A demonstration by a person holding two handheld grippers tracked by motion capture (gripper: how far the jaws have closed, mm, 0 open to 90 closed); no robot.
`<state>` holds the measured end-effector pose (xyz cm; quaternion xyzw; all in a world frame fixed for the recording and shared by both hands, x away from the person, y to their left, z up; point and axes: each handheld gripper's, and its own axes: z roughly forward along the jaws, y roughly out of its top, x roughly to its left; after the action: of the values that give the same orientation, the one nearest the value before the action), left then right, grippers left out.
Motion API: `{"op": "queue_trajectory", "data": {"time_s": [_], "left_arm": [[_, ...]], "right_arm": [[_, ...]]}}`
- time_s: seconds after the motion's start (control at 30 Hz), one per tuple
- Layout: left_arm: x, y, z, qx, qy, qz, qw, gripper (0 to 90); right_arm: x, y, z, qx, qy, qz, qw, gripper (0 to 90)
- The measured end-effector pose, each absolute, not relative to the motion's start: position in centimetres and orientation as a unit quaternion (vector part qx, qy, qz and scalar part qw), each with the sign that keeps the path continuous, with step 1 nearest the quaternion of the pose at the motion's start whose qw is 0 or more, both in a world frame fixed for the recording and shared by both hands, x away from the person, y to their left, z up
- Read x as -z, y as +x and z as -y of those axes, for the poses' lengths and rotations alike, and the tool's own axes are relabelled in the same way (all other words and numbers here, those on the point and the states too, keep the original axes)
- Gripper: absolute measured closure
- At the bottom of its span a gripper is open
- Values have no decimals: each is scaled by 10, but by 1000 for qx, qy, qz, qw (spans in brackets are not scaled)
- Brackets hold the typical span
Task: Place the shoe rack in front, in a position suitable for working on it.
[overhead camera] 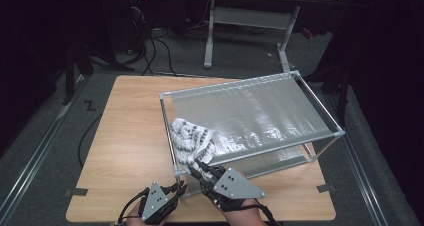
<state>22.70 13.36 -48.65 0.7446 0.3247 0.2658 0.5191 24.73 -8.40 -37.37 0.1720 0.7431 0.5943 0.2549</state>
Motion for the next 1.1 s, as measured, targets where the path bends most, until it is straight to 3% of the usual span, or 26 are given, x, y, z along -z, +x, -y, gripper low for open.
{"op": "queue_trajectory", "data": {"time_s": [0.43,0.87,1.1], "left_arm": [[486,227,-133,-274,746,-322,514,796],[485,233,-137,-275,737,-339,516,801],[484,238,-143,-280,730,-346,518,801]], "right_arm": [[373,238,90,-583,160,-749,270,787],[397,236,169,-535,224,-755,306,796],[439,254,202,-466,279,-777,319,796]]}}
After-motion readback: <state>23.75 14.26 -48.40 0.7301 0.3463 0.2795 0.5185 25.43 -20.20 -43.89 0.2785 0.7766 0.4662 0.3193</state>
